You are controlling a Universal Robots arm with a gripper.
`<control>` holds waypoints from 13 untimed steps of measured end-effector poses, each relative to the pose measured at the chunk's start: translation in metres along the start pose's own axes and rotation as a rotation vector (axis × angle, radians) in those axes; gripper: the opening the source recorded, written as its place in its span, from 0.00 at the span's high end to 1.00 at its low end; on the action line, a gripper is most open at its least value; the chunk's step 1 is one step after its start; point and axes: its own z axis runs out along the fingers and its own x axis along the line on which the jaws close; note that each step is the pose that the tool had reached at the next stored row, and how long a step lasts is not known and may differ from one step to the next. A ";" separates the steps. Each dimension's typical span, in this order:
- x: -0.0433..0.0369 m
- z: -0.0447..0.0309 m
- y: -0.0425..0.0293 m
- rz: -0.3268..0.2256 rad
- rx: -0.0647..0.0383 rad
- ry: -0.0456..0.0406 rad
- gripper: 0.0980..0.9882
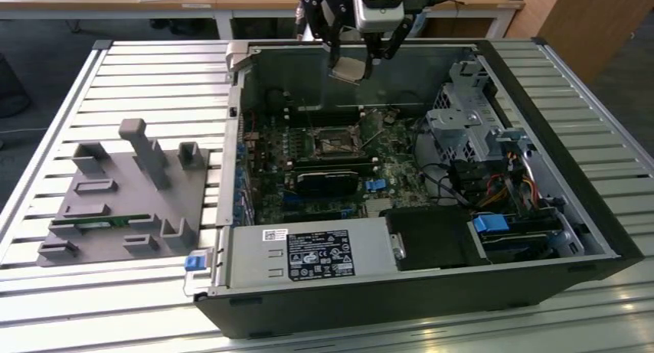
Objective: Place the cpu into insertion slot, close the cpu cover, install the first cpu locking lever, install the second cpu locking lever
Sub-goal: 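Place the cpu into insertion slot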
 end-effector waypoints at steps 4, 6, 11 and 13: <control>0.0000 0.0000 0.0000 0.007 0.000 -0.0006 0.50; 0.0000 0.0000 0.0000 0.010 0.000 -0.0009 0.50; 0.0000 0.0000 0.0000 0.019 0.000 -0.0016 0.50; 0.0000 0.0000 0.0000 0.022 0.000 -0.0020 0.50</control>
